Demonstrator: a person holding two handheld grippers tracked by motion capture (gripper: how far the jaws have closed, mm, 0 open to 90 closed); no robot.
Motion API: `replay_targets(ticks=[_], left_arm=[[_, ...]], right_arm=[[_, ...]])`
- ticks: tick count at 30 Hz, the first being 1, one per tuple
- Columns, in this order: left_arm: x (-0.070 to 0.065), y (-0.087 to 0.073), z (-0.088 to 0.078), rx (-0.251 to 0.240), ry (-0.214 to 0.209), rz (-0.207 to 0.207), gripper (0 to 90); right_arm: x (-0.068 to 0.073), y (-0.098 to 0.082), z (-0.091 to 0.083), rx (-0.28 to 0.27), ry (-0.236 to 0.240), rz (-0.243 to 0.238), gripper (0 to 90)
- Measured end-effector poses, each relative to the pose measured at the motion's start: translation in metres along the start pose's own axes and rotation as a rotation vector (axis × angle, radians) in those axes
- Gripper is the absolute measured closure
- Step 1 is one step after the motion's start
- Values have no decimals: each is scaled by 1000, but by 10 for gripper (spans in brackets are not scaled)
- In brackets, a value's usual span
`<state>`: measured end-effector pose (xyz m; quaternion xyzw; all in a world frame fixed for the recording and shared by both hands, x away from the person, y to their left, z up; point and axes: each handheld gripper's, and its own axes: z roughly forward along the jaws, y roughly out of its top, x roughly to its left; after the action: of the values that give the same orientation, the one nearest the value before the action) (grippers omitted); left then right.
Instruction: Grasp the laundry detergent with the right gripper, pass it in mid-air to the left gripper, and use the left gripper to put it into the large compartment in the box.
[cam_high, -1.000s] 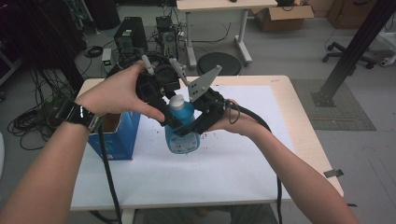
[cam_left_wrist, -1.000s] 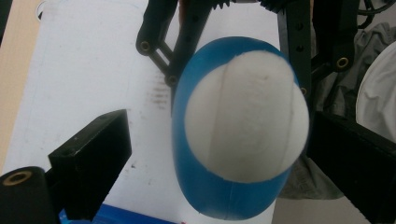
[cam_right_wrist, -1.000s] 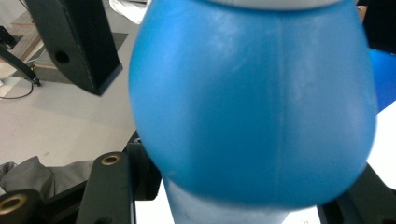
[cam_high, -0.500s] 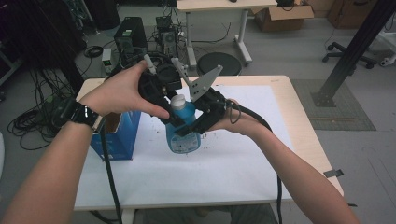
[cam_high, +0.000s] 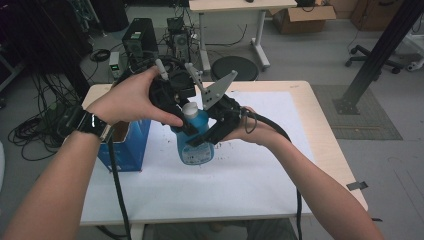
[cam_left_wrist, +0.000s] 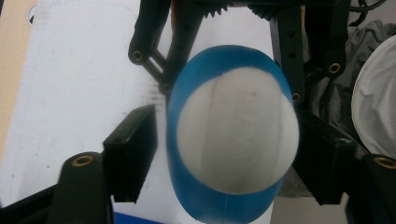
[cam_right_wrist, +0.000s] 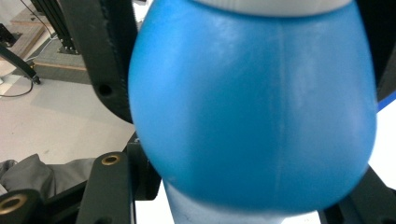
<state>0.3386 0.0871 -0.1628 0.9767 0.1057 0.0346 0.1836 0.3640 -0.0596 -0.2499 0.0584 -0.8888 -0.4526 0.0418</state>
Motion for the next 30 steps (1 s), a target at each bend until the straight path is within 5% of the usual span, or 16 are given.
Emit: replay_targets(ticks=[12, 25, 30], left_arm=[[-1, 2, 2, 14, -10, 10, 374], [0, 6, -1, 34, -14, -29, 380], [5, 5, -7, 53, 5, -101, 380]], right_arm=[[-1, -1, 1, 8, -3, 2, 427], [-3, -2, 0, -5, 24, 16, 411], [-6, -4, -3, 15, 26, 32, 186]])
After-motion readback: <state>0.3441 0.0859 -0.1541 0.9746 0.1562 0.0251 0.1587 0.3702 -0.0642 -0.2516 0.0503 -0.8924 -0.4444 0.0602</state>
